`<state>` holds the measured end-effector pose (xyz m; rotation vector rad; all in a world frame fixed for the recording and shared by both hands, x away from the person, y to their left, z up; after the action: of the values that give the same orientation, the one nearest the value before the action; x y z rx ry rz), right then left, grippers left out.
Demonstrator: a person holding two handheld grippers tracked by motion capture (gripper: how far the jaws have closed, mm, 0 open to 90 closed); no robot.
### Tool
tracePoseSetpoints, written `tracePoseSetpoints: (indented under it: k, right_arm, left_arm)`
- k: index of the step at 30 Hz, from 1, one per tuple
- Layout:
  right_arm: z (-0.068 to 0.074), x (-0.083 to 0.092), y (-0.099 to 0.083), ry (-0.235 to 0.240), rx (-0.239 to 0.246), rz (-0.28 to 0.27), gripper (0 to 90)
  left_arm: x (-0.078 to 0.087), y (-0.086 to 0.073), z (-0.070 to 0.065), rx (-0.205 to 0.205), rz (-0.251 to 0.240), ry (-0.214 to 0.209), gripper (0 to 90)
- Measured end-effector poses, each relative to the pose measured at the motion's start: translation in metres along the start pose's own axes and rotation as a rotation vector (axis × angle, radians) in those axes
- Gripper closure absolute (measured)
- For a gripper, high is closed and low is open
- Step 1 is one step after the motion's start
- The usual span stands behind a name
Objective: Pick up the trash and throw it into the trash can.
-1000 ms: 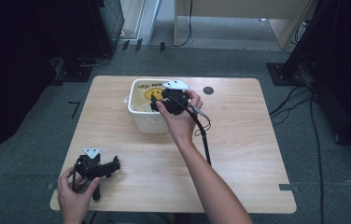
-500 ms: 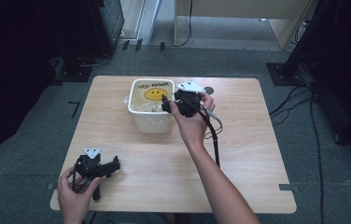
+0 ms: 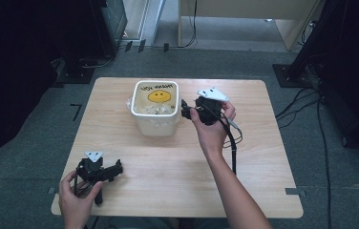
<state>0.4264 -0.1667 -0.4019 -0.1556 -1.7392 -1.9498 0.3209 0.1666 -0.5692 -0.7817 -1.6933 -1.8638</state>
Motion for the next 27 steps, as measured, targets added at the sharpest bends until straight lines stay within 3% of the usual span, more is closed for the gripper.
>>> tracePoseSetpoints:
  k: [20, 27]
  right_arm:
    - [-0.047, 0.028, -0.023, -0.082, -0.032, -0.012, 18.7]
    - [-0.065, 0.037, -0.035, -0.096, -0.066, -0.006, 18.3]
  left_arm:
    - [0.0, 0.0, 0.0, -0.001, 0.001, -0.001, 0.0]
    - [0.0, 0.0, 0.0, 0.0, 0.001, 0.0, 0.0]
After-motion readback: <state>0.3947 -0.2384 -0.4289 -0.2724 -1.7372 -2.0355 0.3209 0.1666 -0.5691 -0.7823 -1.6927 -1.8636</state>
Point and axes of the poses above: each handheld gripper's, and its own axes: x roughly backward along the jaws, y roughly out of its top, z roughly to its left, the point moved 7 cm from there along -x, roughly forward along the jaws, and after that the axes turned 5 degrees about -x, right-handed, at the moved point
